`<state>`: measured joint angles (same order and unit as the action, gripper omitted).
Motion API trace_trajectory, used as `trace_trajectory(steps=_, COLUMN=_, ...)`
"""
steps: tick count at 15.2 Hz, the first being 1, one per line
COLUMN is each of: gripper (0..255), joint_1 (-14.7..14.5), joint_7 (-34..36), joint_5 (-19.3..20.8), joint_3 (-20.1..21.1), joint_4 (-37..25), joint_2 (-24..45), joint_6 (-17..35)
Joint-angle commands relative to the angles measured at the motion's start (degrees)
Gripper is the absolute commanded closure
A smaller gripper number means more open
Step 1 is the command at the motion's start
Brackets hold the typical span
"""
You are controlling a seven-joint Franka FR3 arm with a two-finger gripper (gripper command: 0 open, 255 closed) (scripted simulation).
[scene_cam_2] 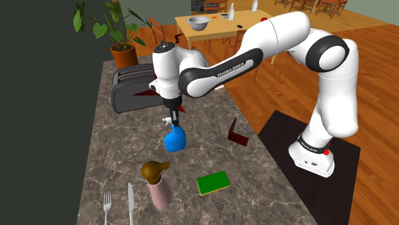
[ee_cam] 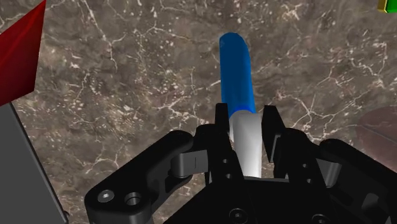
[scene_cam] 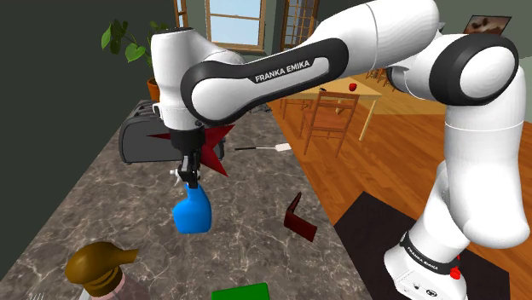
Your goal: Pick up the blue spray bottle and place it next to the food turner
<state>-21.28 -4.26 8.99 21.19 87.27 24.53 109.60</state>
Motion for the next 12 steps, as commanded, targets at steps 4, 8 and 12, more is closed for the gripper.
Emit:
trace_trajectory(steps=4, gripper=255, joint_1=-0.1, joint_7=-0.2, joint_5=-0.3, joint_3=0.2, joint_4=-2.9, joint_2=-0.6, joint_6=-3.4)
trace_trajectory(steps=8, gripper=255, joint_1=-0.3, joint_7=-0.4, joint_5=-0.5, joint_3=0.3, joint_4=-5.6, joint_2=-0.9, joint_6=-6.3)
trace_trajectory(steps=12, gripper=255, joint_1=-0.5, joint_7=-0.5, joint_5=-0.6, joint_3=0.4, joint_4=-8.6, joint_2=-0.9, joint_6=-9.4)
